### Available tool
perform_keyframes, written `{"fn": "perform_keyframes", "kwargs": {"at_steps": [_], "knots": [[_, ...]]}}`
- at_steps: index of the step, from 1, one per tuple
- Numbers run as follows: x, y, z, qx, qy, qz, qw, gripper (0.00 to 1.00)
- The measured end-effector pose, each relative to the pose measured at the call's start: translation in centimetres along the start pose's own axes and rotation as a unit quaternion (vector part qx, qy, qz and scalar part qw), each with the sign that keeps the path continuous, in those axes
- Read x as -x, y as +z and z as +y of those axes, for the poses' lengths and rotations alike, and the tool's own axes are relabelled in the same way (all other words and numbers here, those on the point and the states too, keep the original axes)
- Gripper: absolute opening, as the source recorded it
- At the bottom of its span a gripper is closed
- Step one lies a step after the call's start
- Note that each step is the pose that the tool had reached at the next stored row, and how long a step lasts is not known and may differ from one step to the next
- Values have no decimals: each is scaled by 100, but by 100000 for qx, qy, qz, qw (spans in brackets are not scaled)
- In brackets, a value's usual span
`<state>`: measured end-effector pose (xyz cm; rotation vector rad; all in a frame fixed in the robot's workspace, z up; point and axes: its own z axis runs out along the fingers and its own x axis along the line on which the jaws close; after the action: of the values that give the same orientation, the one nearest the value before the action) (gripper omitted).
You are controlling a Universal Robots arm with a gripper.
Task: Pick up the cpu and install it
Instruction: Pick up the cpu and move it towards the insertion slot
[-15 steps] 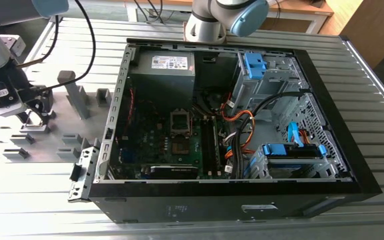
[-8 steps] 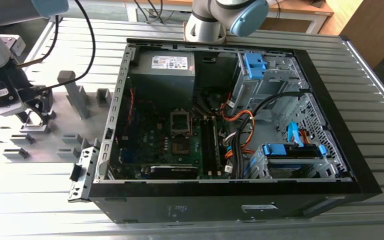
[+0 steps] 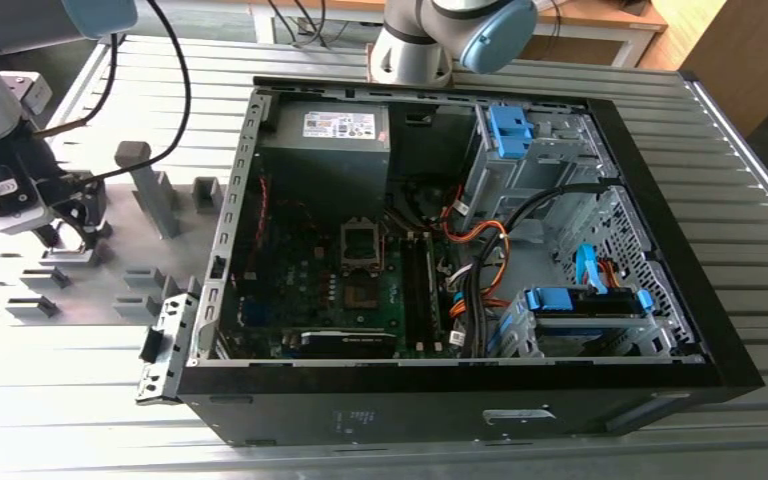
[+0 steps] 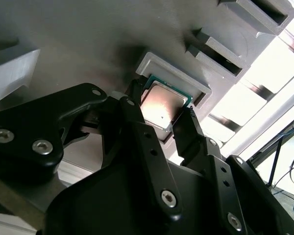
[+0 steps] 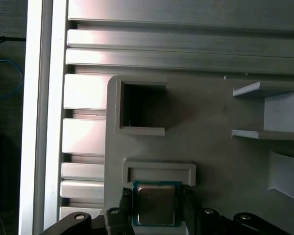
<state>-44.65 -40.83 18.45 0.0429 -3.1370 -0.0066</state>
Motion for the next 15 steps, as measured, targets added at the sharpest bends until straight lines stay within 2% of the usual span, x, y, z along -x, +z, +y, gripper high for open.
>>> {"fn": "perform_keyframes", "kwargs": {"at_steps": [15], "knots": [[-8, 6, 1, 4, 0, -8, 100000, 53]]}}
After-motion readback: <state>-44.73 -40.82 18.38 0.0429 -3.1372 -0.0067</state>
